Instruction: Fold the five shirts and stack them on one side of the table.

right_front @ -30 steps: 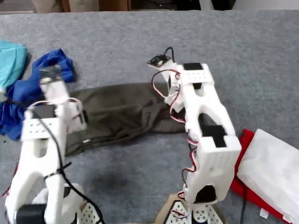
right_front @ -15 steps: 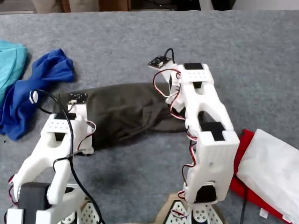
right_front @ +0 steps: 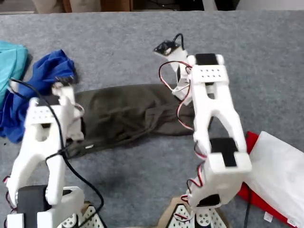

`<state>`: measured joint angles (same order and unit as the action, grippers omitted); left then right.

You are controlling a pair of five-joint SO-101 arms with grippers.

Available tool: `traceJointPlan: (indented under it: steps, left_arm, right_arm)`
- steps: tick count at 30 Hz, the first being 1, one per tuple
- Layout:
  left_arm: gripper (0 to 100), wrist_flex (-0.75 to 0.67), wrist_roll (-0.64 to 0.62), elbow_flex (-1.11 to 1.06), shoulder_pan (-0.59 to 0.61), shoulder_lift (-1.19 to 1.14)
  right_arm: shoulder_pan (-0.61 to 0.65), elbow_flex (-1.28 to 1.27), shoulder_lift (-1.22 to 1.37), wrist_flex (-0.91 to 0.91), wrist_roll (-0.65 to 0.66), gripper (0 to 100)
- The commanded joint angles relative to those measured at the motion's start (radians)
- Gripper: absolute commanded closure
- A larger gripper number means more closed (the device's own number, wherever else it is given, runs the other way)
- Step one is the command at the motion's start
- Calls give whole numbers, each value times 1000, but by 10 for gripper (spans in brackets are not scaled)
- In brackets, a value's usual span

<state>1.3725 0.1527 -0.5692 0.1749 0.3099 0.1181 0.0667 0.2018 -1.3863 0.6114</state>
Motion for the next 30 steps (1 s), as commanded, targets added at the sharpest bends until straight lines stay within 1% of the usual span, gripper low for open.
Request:
traceJointPlan:
  steps: [1,4,6,8,11,16,22,26,30]
  left_arm:
    - [890,89,8,215,49,2]
    - [802,123,-9,296,101,-2]
    - [767,123,-51,328,144,-4]
    - [751,92,-61,331,175,-16]
    - [745,38,-54,310,198,-85]
    - [747,12,-12,330,203,-300]
    - [747,8,-11,436,204,-466]
    - [747,9,-11,491,192,-518]
    - [747,9,-11,500,170,-550]
  right_arm:
    - [-4,27,-120,-3,-11,992]
    - [-4,30,-122,23,-11,992]
    - [-5,30,-120,29,-11,992]
    - [-25,38,-122,31,-9,992]
    - [-79,74,-120,31,-5,992]
    - [-162,128,-120,31,-3,992]
    - [-165,154,-110,32,-3,992]
    - [-166,189,-48,31,-3,992]
    - [-168,240,8,21,-3,992]
